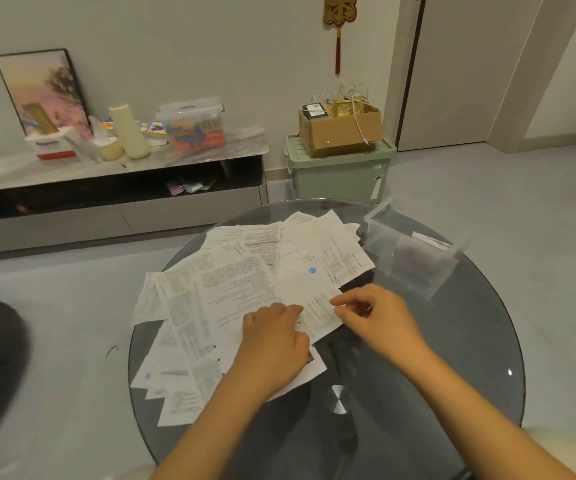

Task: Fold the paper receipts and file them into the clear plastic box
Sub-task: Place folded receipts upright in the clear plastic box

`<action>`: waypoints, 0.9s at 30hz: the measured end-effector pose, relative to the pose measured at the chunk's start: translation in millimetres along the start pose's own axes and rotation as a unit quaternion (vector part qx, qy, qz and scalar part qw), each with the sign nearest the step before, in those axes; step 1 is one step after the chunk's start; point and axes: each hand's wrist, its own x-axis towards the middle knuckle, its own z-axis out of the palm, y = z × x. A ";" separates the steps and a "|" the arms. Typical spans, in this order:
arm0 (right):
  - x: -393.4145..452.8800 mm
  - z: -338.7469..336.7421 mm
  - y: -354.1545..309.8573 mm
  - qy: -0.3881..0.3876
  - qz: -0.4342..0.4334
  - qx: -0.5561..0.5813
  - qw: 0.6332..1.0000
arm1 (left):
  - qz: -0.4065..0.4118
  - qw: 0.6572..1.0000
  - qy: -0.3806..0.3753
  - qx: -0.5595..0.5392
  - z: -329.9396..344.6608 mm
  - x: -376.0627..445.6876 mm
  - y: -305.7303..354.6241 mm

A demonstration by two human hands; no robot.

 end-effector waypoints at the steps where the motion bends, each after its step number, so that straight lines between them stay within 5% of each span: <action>1: -0.2 3.8 1.1 -0.010 0.004 0.000 1.000 | -0.001 1.000 0.000 0.011 2.3 0.1 -6.4; 10: 5.6 10.4 13.8 -0.167 0.006 -0.064 0.984 | 0.047 0.991 -0.096 -0.083 10.9 18.7 -19.3; 15: 8.5 3.2 17.2 -0.298 -0.040 -0.122 0.946 | 0.080 0.988 -0.114 -0.069 8.0 23.1 -23.3; 27: 3.7 1.5 12.5 -0.271 -0.105 -0.162 0.943 | 0.078 0.981 -0.178 -0.001 -6.0 -4.7 -27.0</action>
